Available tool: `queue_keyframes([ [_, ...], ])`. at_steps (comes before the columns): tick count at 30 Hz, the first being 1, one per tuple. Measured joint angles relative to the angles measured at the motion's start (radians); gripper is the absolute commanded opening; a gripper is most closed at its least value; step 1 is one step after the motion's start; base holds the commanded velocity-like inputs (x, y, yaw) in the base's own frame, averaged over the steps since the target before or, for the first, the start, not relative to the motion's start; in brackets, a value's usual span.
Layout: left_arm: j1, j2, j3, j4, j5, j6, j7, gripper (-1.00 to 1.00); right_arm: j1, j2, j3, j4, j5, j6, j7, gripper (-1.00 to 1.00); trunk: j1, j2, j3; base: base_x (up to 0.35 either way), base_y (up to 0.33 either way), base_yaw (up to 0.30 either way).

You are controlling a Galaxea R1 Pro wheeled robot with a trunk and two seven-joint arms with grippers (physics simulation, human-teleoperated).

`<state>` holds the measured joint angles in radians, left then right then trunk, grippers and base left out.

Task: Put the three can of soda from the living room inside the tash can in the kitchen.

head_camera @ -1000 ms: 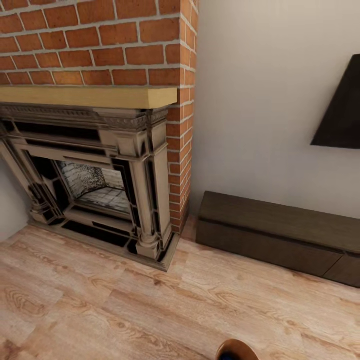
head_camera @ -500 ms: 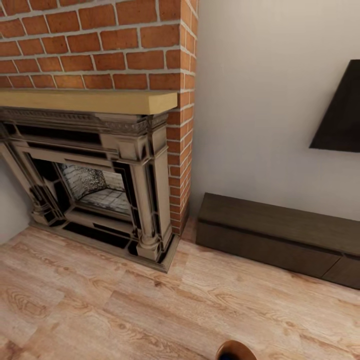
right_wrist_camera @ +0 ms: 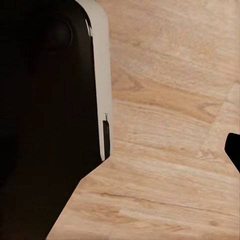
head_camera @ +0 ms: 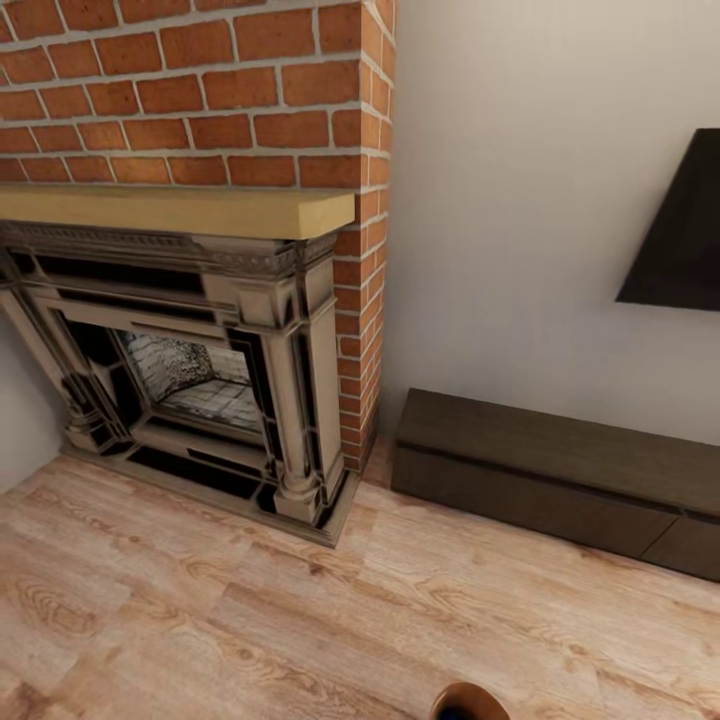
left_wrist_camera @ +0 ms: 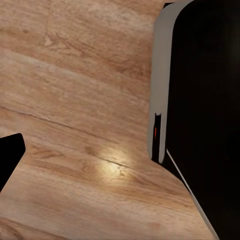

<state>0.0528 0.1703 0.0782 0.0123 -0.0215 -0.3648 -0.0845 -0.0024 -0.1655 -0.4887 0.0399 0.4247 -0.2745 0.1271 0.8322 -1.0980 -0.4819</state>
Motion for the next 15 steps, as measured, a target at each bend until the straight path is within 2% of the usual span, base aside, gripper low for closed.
queue_keyframes([
  [15,0.001,0.0,0.0,0.0,0.002,-0.005,-0.001,1.0,0.001,0.002,0.002,0.0,0.0,-0.001,0.002,1.0,-0.058,0.105,0.047,0.0,0.0,0.0],
])
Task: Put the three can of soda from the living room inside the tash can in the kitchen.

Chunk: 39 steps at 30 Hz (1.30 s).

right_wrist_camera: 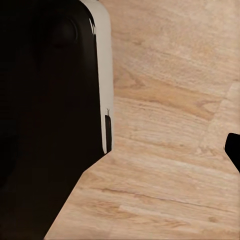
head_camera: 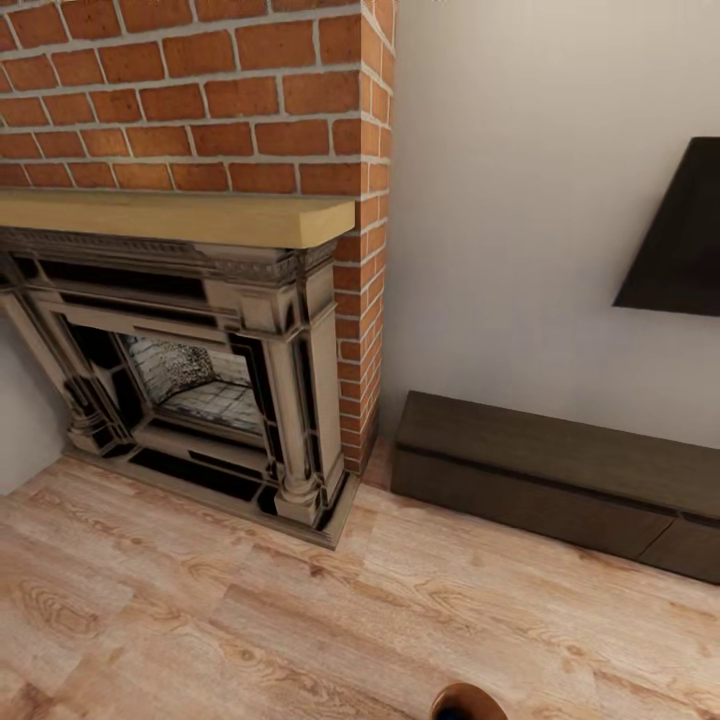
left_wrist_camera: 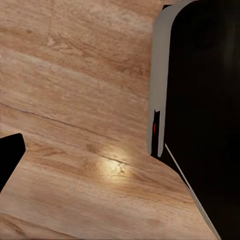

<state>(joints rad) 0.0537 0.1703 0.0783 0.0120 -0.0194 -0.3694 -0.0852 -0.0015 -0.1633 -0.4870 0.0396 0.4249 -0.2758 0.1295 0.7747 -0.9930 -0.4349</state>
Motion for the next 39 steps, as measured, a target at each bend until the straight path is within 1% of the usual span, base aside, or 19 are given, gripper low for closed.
queue_keyframes([
  [8,0.0,-0.007,0.004,-0.005,0.005,-0.01,0.008,1.0,0.0,0.003,-0.003,-0.002,-0.007,-0.007,0.0,1.0,0.0,0.0,0.0,0.0,0.0,0.0],
  [11,-0.001,-0.011,0.006,-0.007,0.005,-0.01,0.012,1.0,0.0,0.004,-0.013,-0.007,-0.012,-0.009,-0.006,1.0,0.0,0.0,0.0,0.0,0.0,0.0],
  [23,-0.003,-0.025,0.003,-0.009,0.002,-0.003,0.01,1.0,0.0,0.005,-0.01,-0.013,-0.009,-0.01,-0.008,1.0,0.0,0.0,0.0,0.0,0.0,0.0],
  [25,-0.003,-0.025,0.003,-0.009,0.001,-0.002,0.01,1.0,0.0,0.009,-0.009,-0.014,-0.009,-0.011,-0.007,1.0,0.0,0.0,0.0,0.0,0.0,0.0],
  [28,-0.003,-0.026,0.002,-0.009,0.002,-0.002,0.01,1.0,0.0,0.022,-0.008,-0.016,-0.009,-0.011,-0.007,1.0,0.0,0.0,0.0,0.0,0.0,0.0],
  [32,-0.004,-0.026,0.002,-0.01,0.005,-0.002,0.01,1.0,0.0,0.033,-0.007,-0.016,-0.009,-0.011,-0.007,1.0,0.0,0.0,0.0,0.0,0.0,0.0],
  [39,-0.005,-0.026,0.002,-0.01,0.004,-0.003,0.01,1.0,0.0,0.036,-0.007,-0.017,-0.009,-0.011,-0.007,1.0,0.0,0.0,0.0,0.0,0.0,0.0],
])
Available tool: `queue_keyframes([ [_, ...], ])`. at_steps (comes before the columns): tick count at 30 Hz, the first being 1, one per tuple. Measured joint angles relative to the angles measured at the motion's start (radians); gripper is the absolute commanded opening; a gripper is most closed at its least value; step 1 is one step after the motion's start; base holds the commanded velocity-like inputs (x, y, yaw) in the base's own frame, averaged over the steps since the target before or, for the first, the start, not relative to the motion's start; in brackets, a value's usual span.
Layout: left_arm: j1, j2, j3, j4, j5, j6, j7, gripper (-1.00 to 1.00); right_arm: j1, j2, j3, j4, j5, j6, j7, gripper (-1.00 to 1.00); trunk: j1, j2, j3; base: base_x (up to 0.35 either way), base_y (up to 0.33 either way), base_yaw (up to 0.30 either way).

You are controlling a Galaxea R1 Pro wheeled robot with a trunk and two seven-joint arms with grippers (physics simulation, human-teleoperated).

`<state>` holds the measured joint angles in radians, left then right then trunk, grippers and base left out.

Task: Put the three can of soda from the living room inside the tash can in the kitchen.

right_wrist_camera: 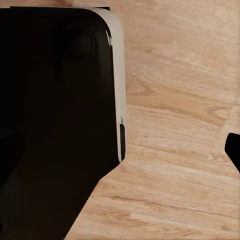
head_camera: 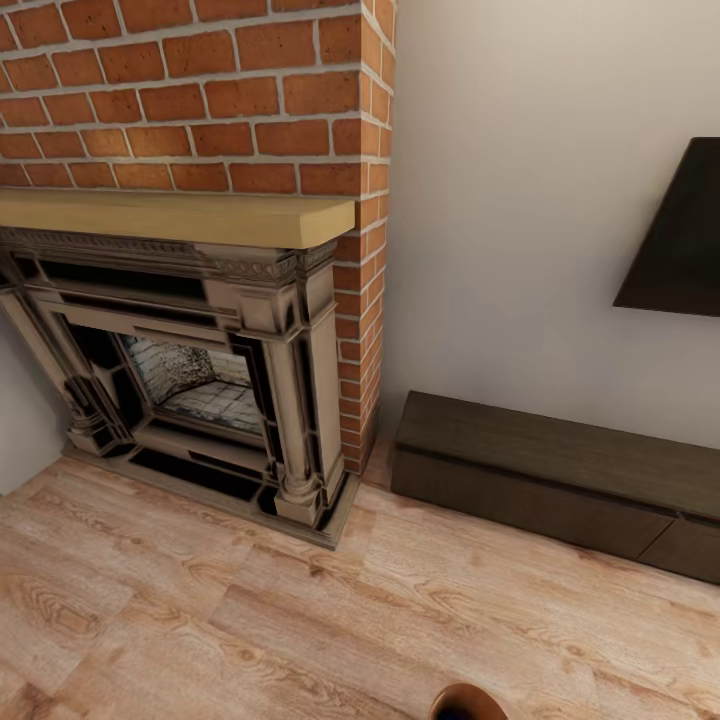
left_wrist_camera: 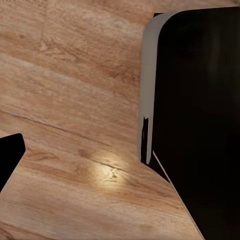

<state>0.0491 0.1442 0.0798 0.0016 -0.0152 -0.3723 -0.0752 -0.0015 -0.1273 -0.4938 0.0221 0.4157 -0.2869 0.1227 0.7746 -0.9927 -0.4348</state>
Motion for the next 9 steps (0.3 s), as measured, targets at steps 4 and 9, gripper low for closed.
queue_keyframes([
  [4,0.0,0.0,0.0,0.0,0.0,0.0,0.0,1.0,0.0,0.001,0.0,0.0,0.0,0.0,0.0,1.0,0.0,0.0,0.0,0.0,0.0,0.0],
  [9,0.0,0.0,0.0,0.0,0.0,0.0,0.0,1.0,0.0,0.001,0.0,0.001,0.0,0.0,0.0,1.0,0.0,0.0,0.0,0.0,0.0,0.0],
])
